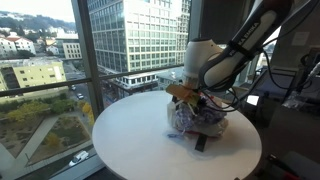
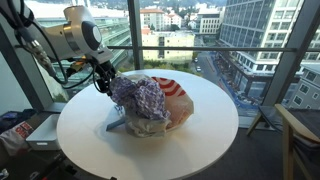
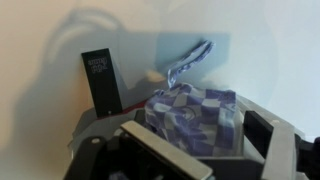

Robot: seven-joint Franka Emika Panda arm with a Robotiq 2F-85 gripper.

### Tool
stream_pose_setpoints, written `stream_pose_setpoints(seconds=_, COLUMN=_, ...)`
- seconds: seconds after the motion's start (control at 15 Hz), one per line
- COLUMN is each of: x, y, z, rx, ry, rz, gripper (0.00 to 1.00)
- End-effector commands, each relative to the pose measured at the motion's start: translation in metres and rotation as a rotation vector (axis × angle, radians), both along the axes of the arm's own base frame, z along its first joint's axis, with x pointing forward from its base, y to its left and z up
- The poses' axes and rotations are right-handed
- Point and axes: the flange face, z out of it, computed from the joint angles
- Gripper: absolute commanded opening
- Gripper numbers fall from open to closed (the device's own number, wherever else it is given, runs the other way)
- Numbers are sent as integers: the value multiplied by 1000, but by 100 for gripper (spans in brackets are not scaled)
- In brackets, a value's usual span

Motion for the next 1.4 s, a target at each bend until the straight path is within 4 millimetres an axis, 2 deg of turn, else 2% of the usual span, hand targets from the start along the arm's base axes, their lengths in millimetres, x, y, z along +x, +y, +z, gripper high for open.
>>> stream_pose_setpoints(seconds=0.0, x=2, y=5, z=-2, rx=23, ry=12, rz=-9, gripper=100)
stream_pose_setpoints(seconds=0.07, x=-1, y=5, z=-2, rx=33, ry=15, rz=-10, gripper=94)
stream_pose_setpoints(seconds=0.13, x=0, y=2, z=0, rx=21, ry=10, rz=-25, gripper=74)
stream_pose_setpoints(seconds=0.67, x=-1, y=-16, z=5, rx=-19, ry=27, rz=-36, gripper=11)
stream_pose_setpoints(seconds=0.73, x=-2, y=-16, z=5, rx=-13, ry=27, rz=-33, gripper=36)
stream_pose_setpoints(seconds=0.8, x=-2, y=-15, z=6, rx=-4, ry=24, rz=-25, gripper=50)
stream_pose_setpoints(seconds=0.87, x=-2, y=-15, z=8, rx=-1, ry=24, rz=-23, gripper=50)
stream_pose_setpoints(seconds=0.93, x=-2, y=-15, z=9, rx=5, ry=24, rz=-17, gripper=55)
stream_pose_setpoints(seconds=1.33, x=-6, y=-9, z=9, rx=75, ry=73, rz=66, gripper=100)
